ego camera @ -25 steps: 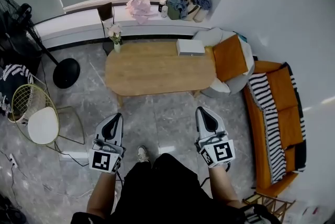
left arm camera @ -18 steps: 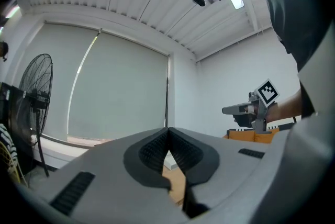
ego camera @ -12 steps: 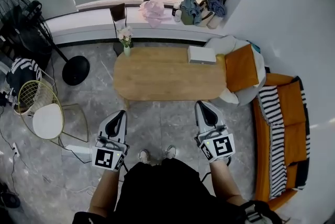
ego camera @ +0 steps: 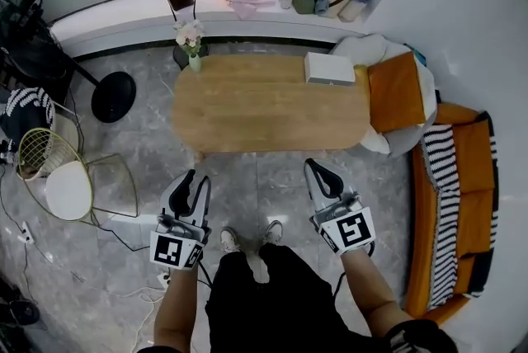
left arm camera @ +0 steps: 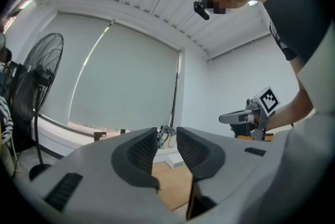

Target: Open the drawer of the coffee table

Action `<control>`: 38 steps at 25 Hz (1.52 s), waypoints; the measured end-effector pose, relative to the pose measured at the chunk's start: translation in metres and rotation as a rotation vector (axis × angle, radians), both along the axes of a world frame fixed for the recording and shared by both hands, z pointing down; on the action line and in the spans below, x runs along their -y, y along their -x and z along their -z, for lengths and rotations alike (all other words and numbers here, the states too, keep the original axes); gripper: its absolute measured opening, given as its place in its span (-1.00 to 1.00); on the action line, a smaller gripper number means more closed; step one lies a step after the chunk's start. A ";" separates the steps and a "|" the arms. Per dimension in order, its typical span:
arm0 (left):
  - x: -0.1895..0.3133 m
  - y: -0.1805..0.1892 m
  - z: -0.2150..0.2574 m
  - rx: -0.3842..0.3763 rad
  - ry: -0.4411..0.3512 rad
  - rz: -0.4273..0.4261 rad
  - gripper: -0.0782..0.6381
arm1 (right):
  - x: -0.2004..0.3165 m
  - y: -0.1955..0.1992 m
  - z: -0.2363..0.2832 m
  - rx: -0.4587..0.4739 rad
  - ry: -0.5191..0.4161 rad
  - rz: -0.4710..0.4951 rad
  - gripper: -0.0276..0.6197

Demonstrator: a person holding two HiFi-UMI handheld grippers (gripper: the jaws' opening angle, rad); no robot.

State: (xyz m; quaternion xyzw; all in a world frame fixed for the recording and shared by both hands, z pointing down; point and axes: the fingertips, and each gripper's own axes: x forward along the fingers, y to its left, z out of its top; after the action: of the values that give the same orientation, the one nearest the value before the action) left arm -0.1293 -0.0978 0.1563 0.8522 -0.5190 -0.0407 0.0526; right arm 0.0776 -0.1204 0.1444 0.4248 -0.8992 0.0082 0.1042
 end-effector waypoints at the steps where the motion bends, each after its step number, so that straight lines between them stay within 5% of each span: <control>1: 0.008 0.000 -0.016 -0.006 0.013 -0.002 -0.50 | 0.004 0.004 -0.013 -0.009 0.010 0.006 -0.90; 10: 0.041 0.011 -0.181 -0.033 0.118 -0.028 -0.50 | 0.034 0.057 -0.136 0.034 0.017 0.083 -0.90; 25: 0.067 -0.012 -0.434 -0.160 0.191 -0.068 -0.41 | 0.057 0.080 -0.362 0.089 -0.036 0.197 -0.90; 38: 0.108 -0.025 -0.568 -0.325 0.130 -0.215 -0.08 | 0.057 0.090 -0.501 0.050 -0.075 0.341 -0.90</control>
State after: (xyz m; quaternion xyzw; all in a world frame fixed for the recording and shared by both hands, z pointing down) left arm -0.1045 -0.2057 0.7240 0.8797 -0.4112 -0.1384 0.1946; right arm -0.0122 -0.1773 0.6453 0.2696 -0.9602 -0.0327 0.0656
